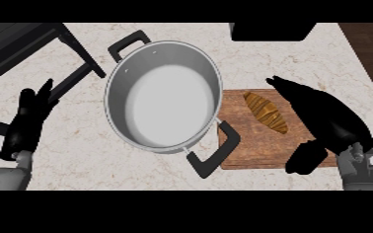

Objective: Pick the croissant from the cutting board and place it in the pot

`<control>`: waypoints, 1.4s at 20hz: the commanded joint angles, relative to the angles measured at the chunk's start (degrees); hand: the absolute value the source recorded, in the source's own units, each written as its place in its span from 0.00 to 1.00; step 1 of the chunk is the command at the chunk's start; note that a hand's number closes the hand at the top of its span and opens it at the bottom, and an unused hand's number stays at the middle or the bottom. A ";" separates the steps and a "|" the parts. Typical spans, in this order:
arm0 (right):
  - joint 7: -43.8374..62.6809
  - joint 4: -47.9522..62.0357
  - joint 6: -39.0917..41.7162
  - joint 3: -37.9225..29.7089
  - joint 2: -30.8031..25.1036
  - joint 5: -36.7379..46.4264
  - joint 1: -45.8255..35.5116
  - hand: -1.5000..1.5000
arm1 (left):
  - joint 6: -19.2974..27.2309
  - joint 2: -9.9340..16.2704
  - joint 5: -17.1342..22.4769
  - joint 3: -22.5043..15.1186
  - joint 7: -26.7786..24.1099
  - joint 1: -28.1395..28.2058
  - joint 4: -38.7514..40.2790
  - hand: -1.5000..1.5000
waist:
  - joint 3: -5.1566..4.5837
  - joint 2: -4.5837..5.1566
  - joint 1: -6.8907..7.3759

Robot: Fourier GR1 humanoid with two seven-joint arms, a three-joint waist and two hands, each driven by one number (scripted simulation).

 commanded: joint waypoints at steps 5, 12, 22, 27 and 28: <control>-3.22 3.45 0.05 0.55 3.58 6.82 4.32 0.00 | -1.18 -2.61 -1.96 1.41 0.69 0.88 0.83 0.50 | -0.26 0.24 -0.13; -9.76 12.97 -2.78 0.10 8.11 13.83 3.72 0.00 | -1.64 -4.11 -4.95 2.52 3.65 1.11 -2.16 0.50 | -0.25 0.25 0.01; -15.12 22.60 -3.01 -2.79 12.68 21.20 -1.27 0.00 | -6.42 -5.33 -5.11 7.03 -1.23 3.65 -1.60 0.50 | -0.27 0.26 0.11; -18.49 28.97 -2.74 -4.59 12.27 22.40 -1.73 0.00 | -5.03 -7.15 -7.69 6.92 -2.85 5.10 -0.87 0.50 | -0.27 0.32 0.29; -17.28 31.80 -2.97 -4.71 14.60 23.31 -4.18 0.00 | -5.95 -7.70 -6.86 7.29 -1.37 0.80 1.67 0.50 | -0.27 0.36 0.18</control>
